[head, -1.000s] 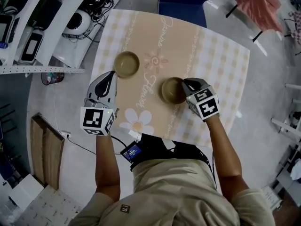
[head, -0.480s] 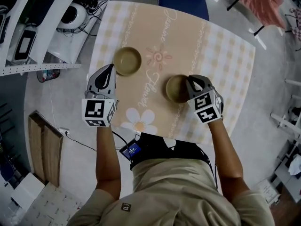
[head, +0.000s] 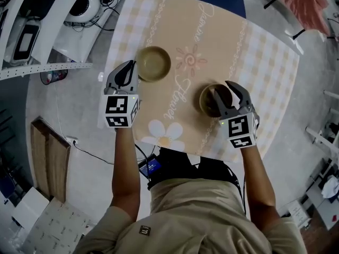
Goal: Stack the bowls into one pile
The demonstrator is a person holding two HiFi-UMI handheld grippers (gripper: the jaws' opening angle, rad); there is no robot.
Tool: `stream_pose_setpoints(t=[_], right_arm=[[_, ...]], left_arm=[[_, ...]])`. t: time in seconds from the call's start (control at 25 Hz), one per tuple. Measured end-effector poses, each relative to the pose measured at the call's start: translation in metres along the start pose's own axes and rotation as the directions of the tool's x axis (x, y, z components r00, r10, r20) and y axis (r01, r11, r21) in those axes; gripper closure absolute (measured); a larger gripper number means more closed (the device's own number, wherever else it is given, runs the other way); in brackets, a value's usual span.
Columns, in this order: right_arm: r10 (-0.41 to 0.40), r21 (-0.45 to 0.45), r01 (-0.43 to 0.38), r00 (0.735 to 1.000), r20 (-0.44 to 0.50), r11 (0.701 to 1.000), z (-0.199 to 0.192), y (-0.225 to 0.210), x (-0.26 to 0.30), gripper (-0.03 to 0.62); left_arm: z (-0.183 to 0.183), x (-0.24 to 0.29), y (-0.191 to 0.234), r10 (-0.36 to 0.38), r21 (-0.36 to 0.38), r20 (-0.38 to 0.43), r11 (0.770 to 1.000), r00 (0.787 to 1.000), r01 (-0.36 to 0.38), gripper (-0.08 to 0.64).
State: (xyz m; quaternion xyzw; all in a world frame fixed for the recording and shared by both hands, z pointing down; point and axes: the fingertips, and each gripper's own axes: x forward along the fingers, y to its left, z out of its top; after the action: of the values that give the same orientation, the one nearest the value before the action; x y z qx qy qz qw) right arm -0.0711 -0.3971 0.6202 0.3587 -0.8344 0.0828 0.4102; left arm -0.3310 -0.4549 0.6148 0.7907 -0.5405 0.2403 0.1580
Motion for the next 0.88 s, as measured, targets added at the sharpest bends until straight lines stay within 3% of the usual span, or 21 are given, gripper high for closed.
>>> stream_pose_setpoints(t=[0.2,0.56,0.88], right_arm=[[-0.043,0.015,0.042,0.997,0.071,0.999,0.020,-0.002,-0.013,0.437],[-0.065,0.024,0.063,0.992,0.106,0.998,0.034,-0.006,-0.022,0.437],[-0.096,0.061,0.087,0.984,0.153,0.994,0.046,-0.021,-0.051,0.439]], left_arm=[[-0.017,0.015,0.004,-0.017,-0.042,-0.030,0.999,0.999,0.016,0.524],[-0.023,0.028,0.000,-0.071,-0.148,-0.022,0.987,0.997,0.067,0.522],[0.009,0.008,-0.024,-0.108,-0.155,0.000,0.982,0.994,0.107,0.541]])
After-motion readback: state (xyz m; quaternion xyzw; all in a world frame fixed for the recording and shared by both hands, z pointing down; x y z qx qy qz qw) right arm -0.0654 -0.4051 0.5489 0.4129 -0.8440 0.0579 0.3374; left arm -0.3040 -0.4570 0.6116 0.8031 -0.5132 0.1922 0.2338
